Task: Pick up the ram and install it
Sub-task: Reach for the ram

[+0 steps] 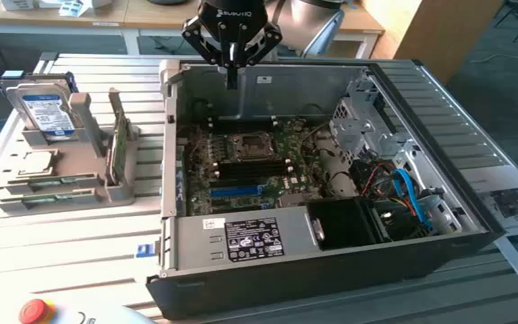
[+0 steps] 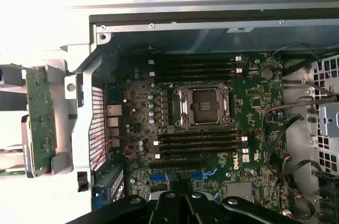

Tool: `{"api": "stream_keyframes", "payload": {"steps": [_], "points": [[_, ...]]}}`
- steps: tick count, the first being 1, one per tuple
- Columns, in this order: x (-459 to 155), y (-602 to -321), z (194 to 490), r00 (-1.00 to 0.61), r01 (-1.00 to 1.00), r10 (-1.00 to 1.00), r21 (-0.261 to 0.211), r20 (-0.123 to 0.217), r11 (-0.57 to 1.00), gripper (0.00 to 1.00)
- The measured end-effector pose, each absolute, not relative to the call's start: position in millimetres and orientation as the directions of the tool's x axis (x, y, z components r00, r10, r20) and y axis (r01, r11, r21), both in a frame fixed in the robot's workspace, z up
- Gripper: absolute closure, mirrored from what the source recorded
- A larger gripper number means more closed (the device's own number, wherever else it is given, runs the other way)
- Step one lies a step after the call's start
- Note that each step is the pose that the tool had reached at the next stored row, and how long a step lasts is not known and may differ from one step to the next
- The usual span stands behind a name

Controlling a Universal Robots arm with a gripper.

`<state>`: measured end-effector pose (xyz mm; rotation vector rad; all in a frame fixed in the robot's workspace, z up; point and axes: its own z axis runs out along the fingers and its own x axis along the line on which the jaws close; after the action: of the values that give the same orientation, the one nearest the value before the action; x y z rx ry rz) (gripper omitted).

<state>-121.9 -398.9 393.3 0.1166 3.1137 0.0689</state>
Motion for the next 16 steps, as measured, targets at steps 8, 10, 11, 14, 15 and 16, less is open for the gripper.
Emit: {"api": "stream_keyframes", "payload": {"steps": [8, 10, 11, 14, 15, 16], "points": [[-121.9, -398.9, 393.3, -0.997, 0.074, 0.075, 0.045, -0.023, 0.996, 0.9], [-121.9, -398.8, 393.3, -0.997, 0.074, 0.075, 0.045, -0.023, 0.996, 0.9], [-122.4, -398.8, 393.2, -0.997, 0.074, 0.075, 0.045, -0.023, 0.996, 0.9], [-124.7, -398.7, 393.3, -0.997, 0.074, 0.075, 0.045, -0.023, 0.996, 0.9], [-125.9, -398.5, 393.3, -0.997, 0.074, 0.075, 0.045, -0.023, 0.996, 0.9], [-127.1, -398.5, 393.3, -0.997, 0.074, 0.075, 0.045, -0.023, 0.996, 0.9]]}}
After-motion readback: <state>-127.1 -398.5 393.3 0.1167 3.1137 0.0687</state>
